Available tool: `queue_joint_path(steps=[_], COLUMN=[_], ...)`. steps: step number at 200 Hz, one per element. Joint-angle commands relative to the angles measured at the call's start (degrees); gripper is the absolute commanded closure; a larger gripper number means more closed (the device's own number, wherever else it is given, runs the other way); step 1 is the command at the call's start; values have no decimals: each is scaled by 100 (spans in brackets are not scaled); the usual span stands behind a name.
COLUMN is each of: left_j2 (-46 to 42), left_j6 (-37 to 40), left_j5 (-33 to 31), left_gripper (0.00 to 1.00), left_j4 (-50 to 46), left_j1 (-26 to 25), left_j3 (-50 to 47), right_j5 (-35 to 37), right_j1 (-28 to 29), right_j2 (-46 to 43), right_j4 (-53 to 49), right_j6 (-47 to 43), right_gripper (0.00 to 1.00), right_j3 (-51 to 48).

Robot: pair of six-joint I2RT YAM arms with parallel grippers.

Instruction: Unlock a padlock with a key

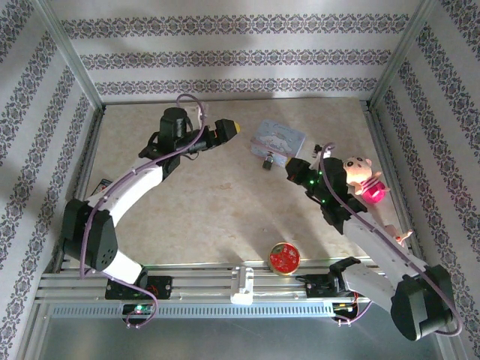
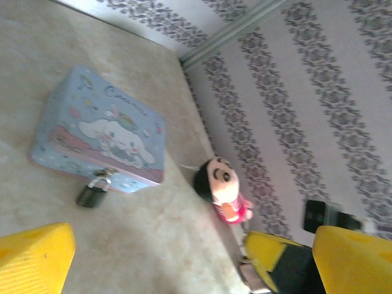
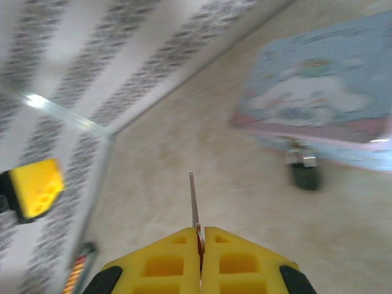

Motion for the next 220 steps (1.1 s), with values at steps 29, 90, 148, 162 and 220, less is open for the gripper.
queue_joint_path(steps=[29,90,148,162,220], left_j2=[1643,3518,4552,4713,5104], left_j6=[740,1019,818,801,815], left_j5=[-341,-177,277,314,281], left_gripper=[1,0,14,14,20], left_j4=[-800,-1250,-1358,-1400,-1593], left_j1=[-253,-361,-382,-400,-513], left_j3=[1276,3080,4059,4252,4617], right_j5=[1779,1988,1869,1736,1072], right_j1=[-616,-1038,-1085,-1089,-1064], right_j2=[342,2155,3543,3833,4670], right_j4=[-1981,-1666,-1620,-1579,-1405], right_j6=[-1105,-1516,-1585,-1629,-1726], right_gripper=[100,100,100,100,100], right_j3=[653,1586,2396,2584,3215])
